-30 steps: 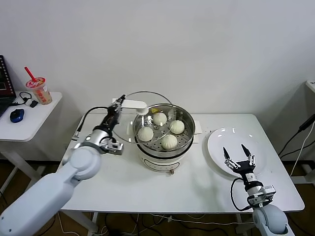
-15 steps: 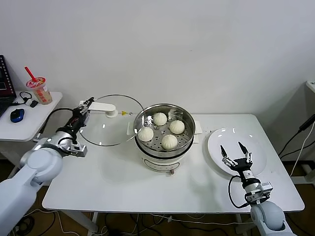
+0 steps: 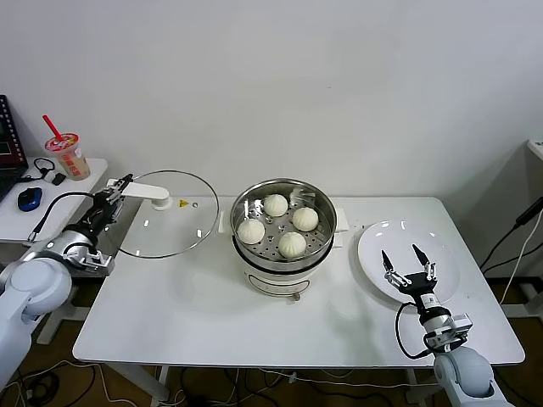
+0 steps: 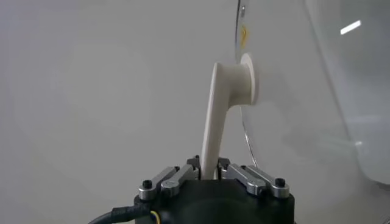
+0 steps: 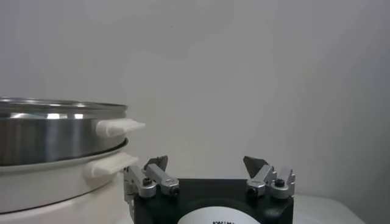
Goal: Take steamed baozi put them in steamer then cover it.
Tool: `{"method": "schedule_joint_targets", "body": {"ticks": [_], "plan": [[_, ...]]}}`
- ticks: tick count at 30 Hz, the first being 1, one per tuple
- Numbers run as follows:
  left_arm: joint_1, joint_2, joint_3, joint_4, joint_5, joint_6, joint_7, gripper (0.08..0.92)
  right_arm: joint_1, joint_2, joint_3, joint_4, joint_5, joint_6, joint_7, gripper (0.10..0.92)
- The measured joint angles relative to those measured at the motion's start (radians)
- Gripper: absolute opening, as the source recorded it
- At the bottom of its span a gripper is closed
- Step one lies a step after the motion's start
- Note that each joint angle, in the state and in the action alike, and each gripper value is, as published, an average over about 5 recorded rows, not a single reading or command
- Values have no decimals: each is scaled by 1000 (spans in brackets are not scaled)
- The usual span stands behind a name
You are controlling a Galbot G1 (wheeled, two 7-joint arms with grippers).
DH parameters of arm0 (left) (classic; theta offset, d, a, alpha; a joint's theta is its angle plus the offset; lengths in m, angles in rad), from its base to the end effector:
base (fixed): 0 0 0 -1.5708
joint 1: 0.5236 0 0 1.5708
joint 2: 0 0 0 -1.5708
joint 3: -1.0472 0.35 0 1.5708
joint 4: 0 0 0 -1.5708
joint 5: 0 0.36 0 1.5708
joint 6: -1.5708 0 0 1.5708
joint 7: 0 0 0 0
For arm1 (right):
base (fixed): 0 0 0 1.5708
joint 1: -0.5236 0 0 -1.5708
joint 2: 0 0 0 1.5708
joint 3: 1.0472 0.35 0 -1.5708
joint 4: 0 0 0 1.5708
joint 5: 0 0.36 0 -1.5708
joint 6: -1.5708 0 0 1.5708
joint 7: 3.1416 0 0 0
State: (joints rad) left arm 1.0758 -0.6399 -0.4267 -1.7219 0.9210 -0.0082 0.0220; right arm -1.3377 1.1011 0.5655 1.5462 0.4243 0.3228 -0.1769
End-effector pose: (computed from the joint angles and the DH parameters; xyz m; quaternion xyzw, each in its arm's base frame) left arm 0.3482 0.2167 -0.2143 0.0699 0.6016 0.7935 0.0603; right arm 0.2548 -0.1759 -0.4030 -0.0720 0.9969 -0.0298 0.0115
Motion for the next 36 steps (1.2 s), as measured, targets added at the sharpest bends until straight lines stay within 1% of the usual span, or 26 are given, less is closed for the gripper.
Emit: {"method": "schedule_joint_targets", "body": {"ticks": [9,15,36], "plan": [[37,-43,-45,102,89,-106,-35,222,-3,-3,3,-4,-3,0,-1,823],[59,-78,-57,149,142,-156,-51,222,-1,-2,4,-4,-8,-5,-2,823],[65,-224,-66,285,247,-238,-95,222,-7,-1,17,8,-31,-18,-1,823]]}}
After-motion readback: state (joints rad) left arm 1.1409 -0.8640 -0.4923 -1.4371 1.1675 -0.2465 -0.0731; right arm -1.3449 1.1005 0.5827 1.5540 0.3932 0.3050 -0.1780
